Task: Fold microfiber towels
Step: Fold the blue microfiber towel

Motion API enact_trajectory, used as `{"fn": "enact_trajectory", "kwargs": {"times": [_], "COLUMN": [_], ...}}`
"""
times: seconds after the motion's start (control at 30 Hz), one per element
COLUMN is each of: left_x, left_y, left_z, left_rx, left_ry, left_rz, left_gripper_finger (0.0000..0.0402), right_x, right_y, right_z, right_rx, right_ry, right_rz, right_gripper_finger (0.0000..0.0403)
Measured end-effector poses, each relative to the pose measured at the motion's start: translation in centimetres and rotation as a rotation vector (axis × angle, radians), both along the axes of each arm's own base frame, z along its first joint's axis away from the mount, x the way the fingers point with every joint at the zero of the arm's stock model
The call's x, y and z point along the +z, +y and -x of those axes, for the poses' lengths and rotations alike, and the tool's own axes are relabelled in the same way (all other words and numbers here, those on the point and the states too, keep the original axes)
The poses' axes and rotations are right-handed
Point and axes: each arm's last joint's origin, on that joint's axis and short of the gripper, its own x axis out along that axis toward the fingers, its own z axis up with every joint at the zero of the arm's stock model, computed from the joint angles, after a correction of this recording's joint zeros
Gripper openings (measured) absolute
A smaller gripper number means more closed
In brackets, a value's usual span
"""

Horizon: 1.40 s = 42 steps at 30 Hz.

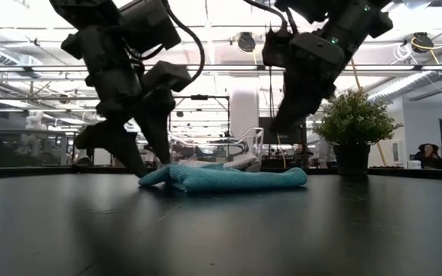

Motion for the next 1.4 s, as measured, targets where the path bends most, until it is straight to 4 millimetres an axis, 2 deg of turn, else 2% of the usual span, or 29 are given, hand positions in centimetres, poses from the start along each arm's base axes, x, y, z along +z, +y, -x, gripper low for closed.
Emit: {"fn": "enact_trajectory", "kwargs": {"times": [0.17,0.3,0.5,1.2,1.4], "left_x": [0.5,1.4,0.9,0.9,-0.4], "left_y": [0.6,1.2,1.1,1.2,1.1], "left_z": [-0.2,-0.1,0.8,0.1,-0.2], "left_rx": [-0.035,-0.026,-0.03,-0.033,-0.042], "left_ry": [-0.043,-0.065,0.036,-0.025,0.009], "left_rz": [-0.025,-0.033,-0.013,-0.023,-0.015], "left_gripper_finger": [0.0246,0.0258,0.026,0.026,0.026], "right_x": [0.0,0.0,0.0,0.0,0.0], "right_y": [0.0,0.0,-0.1,-0.8,-0.8], "right_z": [0.1,0.1,0.1,0.0,0.0], "right_rx": [0.0,-0.001,-0.003,-0.029,-0.03], "right_ry": [0.006,0.009,0.008,0.008,0.007], "right_rz": [0.001,0.002,0.002,0.001,0.0], "right_gripper_finger": [0.0,0.0,0.0,0.0,0.0]}}
